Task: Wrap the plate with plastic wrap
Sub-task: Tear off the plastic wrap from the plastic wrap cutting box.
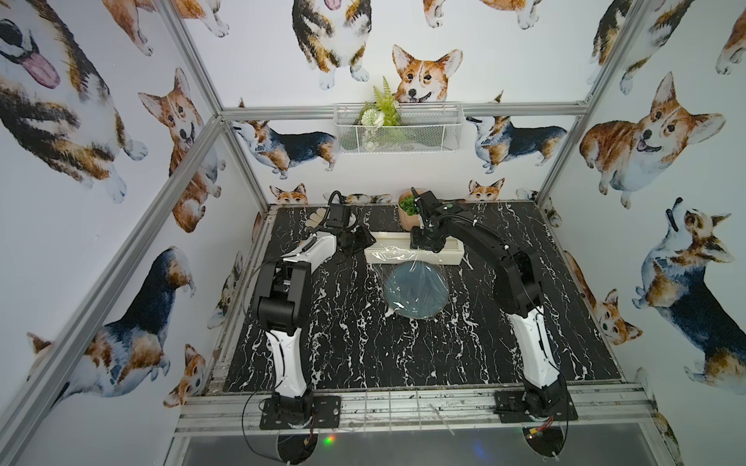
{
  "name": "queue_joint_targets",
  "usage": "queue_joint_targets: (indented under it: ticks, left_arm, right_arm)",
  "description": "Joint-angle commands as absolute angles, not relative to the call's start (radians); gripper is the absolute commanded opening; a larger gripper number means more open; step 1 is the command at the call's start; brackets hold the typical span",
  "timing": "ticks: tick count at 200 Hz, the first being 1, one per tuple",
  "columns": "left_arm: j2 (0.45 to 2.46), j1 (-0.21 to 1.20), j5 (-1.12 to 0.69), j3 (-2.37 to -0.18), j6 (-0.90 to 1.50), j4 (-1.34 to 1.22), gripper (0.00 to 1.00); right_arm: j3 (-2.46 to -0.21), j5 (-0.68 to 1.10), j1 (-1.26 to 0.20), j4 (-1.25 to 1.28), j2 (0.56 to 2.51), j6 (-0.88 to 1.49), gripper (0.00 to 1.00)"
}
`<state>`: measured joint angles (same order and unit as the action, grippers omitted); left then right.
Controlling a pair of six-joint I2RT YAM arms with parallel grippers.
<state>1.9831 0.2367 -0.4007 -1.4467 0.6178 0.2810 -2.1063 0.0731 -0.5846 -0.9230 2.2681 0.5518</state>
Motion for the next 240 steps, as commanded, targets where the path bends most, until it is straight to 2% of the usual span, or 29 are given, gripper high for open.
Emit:
queue_joint_targets:
  ticks: [1, 118, 240]
  left_arm:
    - [1.968, 0.245, -0.498, -1.426, 0.653, 0.219, 0.54]
    - [1.925, 0.253, -0.512, -1.323, 0.696, 0.128, 0.53]
    - [1.921, 0.275, -0.520, -1.307, 0.727, 0.091, 0.51]
  right_arm:
    - [-2.144, 0.169, -0.604, -0.884, 2.293, 0.609, 0.55]
    - [-2.184, 0.359, -0.657, -0.716, 2.374, 0.799, 0.56]
    - [-2.181, 0.454, -0.703, -0.490, 2.449, 0.991, 0.56]
